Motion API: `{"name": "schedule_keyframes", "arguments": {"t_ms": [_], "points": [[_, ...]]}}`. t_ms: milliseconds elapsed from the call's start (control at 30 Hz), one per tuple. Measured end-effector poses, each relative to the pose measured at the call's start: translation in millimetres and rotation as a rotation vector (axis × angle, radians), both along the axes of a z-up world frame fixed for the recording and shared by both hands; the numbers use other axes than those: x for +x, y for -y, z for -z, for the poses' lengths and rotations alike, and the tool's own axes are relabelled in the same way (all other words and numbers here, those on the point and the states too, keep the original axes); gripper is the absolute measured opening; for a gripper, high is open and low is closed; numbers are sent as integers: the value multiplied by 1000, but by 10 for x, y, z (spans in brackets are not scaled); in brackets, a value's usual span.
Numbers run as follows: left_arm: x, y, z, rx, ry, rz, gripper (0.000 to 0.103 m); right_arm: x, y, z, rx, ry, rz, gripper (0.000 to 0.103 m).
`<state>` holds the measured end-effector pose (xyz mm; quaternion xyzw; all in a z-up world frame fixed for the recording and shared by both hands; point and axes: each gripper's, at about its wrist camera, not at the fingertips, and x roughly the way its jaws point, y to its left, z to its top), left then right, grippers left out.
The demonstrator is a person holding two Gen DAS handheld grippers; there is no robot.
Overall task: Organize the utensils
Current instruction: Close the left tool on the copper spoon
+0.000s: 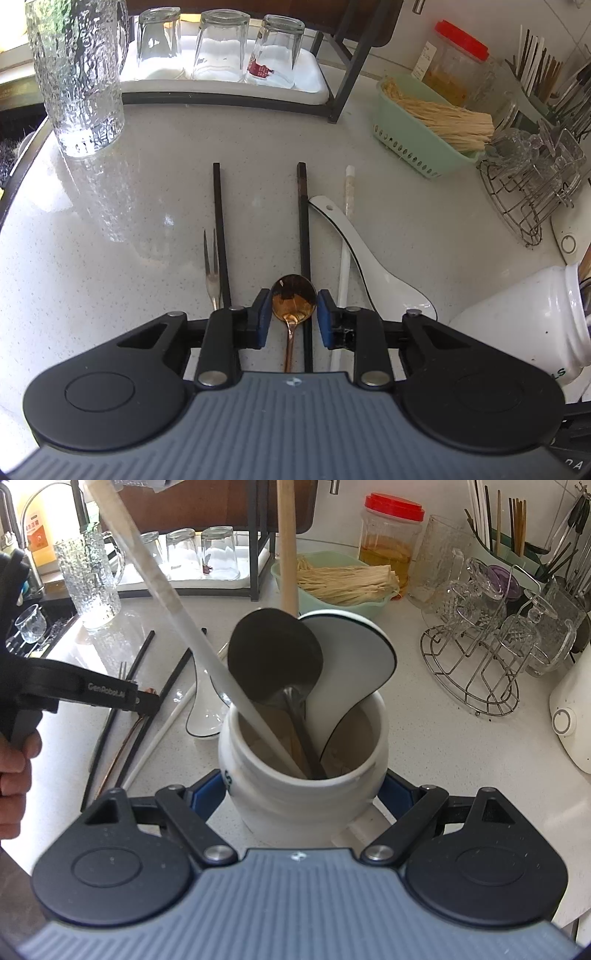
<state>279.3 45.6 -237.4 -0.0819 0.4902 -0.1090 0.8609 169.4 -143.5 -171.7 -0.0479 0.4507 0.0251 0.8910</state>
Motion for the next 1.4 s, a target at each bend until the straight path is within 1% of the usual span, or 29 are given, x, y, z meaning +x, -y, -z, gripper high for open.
{"name": "schedule_keyframes", "arguments": {"t_ms": [33, 67, 400, 500, 533, 600, 633, 667, 700, 800, 833, 867, 933, 1033, 1167, 1267, 1400], "points": [[-6, -6, -1, -11, -2, -2, 21, 0, 3, 0, 2, 0, 0, 90], [-9, -12, 2, -19, -12, -5, 8, 0, 3, -1, 3, -1, 0, 90], [-190, -67, 3, -26, -37, -32, 4, 5, 14, 5, 11, 1, -10, 90], [-243, -86, 14, -38, -29, -41, 4, 8, 16, 9, 11, 3, -17, 90], [-257, -56, 6, -4, -11, -26, 4, 9, 19, 10, 12, 3, -18, 90], [-289, 63, -19, 131, 36, 32, 5, 12, 22, 11, 12, 3, -20, 90], [-301, 98, -19, 173, 51, 44, 5, 14, 23, 12, 12, 2, -21, 90], [-301, 105, -15, 179, 58, 50, 5, 12, 24, 12, 12, 2, -22, 90], [-303, 96, -12, 173, 60, 51, 5, 11, 26, 13, 12, 2, -25, 90], [-281, 82, -16, 171, 55, 51, 13, 11, 28, 15, 13, 2, -27, 90], [-271, 77, -21, 172, 53, 44, 19, 11, 27, 15, 13, 2, -27, 90], [-262, 72, -21, 168, 52, 37, 28, 12, 27, 15, 13, 2, -27, 90], [-234, 80, -16, 169, 54, 25, 38, 12, 28, 17, 15, 2, -27, 90], [-211, 112, -24, 199, 67, 13, 44, 11, 27, 19, 18, 2, -25, 90], [-204, 114, -44, 221, 95, -7, 46, 11, 28, 20, 19, 2, -24, 90], [-216, 85, -73, 242, 131, -42, 46, 10, 26, 21, 18, 2, -23, 90], [-169, 60, -54, 255, 122, -46, 46, 16, 26, 26, 16, 1, -21, 90]]}}
